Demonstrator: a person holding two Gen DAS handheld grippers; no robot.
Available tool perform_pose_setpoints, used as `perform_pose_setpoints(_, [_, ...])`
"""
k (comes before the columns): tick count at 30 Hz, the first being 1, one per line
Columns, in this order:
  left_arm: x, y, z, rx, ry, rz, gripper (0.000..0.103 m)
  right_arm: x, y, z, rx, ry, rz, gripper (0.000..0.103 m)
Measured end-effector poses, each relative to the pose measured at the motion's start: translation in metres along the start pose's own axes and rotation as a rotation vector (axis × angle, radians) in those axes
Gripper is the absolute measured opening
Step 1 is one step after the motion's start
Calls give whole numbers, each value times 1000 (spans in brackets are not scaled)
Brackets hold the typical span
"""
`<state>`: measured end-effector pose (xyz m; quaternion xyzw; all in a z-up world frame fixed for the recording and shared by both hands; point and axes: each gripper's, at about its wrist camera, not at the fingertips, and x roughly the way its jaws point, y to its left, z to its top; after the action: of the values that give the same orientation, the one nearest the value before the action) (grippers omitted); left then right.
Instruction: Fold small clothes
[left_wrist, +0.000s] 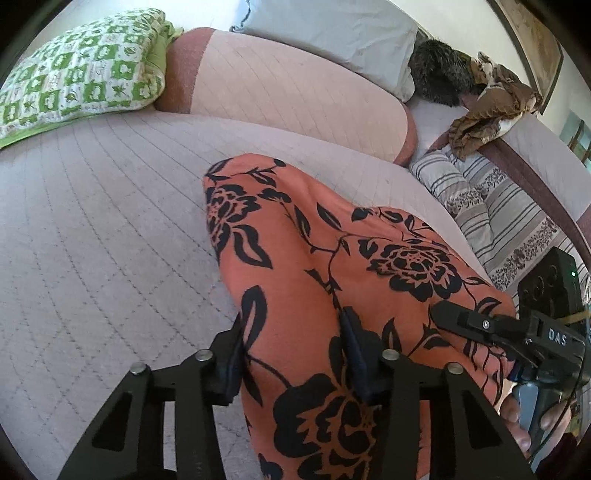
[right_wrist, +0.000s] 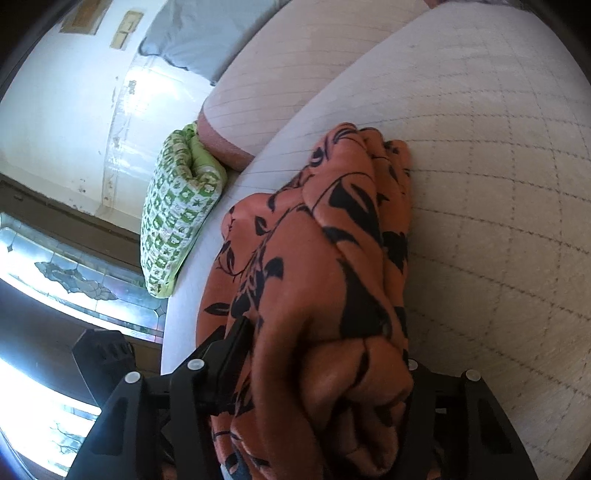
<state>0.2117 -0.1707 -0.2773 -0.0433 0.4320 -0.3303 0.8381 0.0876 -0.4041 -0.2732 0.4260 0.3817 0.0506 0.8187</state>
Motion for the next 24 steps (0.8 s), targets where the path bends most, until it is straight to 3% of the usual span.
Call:
perform_pose_setpoints(12, [-80,22,1,23,-162,134,45,20,63,-24,-126,2,69,60])
perform_pose_setpoints(24, [-118,46,-7,6,-202,175,45,45,103,-46,-180,18,87,60])
